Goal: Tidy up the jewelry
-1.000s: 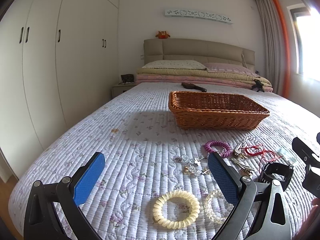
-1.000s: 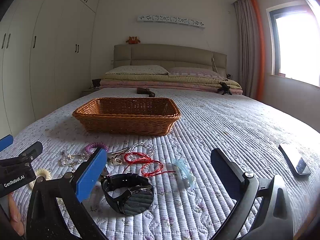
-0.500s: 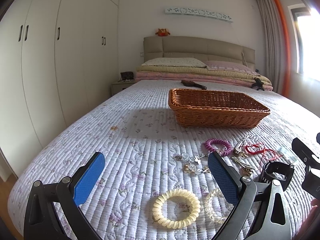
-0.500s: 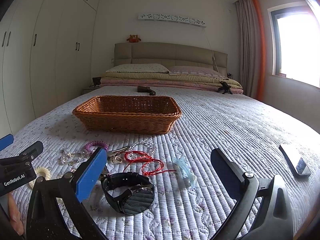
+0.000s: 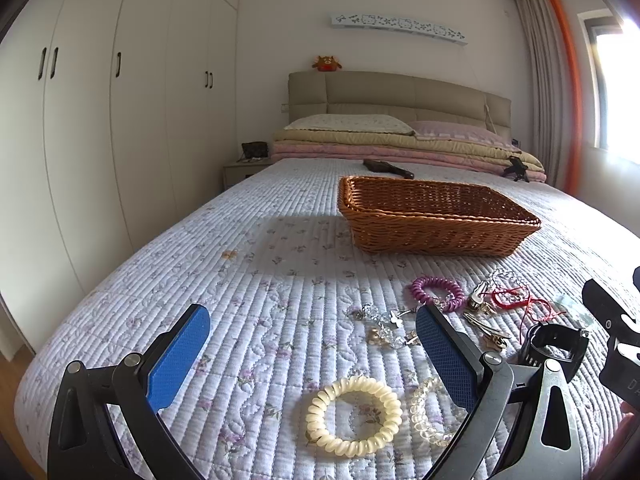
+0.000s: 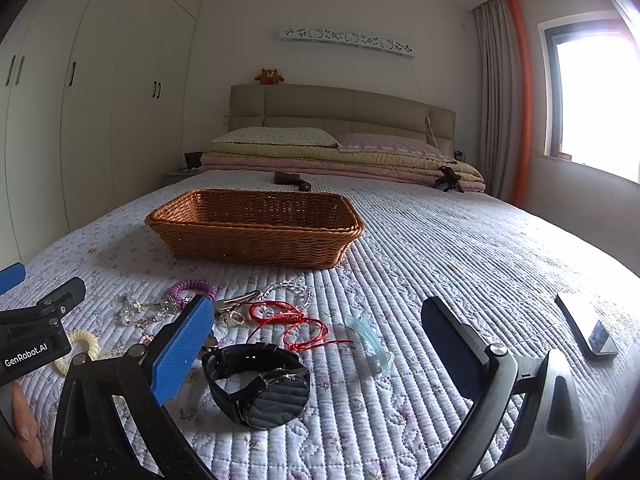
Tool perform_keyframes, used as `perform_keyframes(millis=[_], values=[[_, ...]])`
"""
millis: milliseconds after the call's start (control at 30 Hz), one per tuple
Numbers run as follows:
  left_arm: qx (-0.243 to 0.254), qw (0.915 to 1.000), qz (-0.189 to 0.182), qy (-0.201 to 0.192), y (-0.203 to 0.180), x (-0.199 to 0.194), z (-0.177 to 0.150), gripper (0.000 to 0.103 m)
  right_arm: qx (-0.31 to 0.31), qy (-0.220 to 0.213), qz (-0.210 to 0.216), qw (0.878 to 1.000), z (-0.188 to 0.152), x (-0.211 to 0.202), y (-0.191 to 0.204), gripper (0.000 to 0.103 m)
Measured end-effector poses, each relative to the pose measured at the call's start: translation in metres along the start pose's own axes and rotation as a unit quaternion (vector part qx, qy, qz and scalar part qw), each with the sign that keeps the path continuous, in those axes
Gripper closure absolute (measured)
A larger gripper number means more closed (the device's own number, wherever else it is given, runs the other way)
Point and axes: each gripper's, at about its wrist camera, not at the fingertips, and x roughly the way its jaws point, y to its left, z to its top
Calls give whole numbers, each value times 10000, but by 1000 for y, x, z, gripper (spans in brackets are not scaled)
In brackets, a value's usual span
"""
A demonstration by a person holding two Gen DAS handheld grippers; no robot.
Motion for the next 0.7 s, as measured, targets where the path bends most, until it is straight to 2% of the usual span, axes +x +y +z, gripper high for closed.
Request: perform_keyframes(millis=[700], values=[[20, 10000, -28, -25, 0, -4, 1, 1, -7, 10, -4, 10000, -1, 0, 1, 0]])
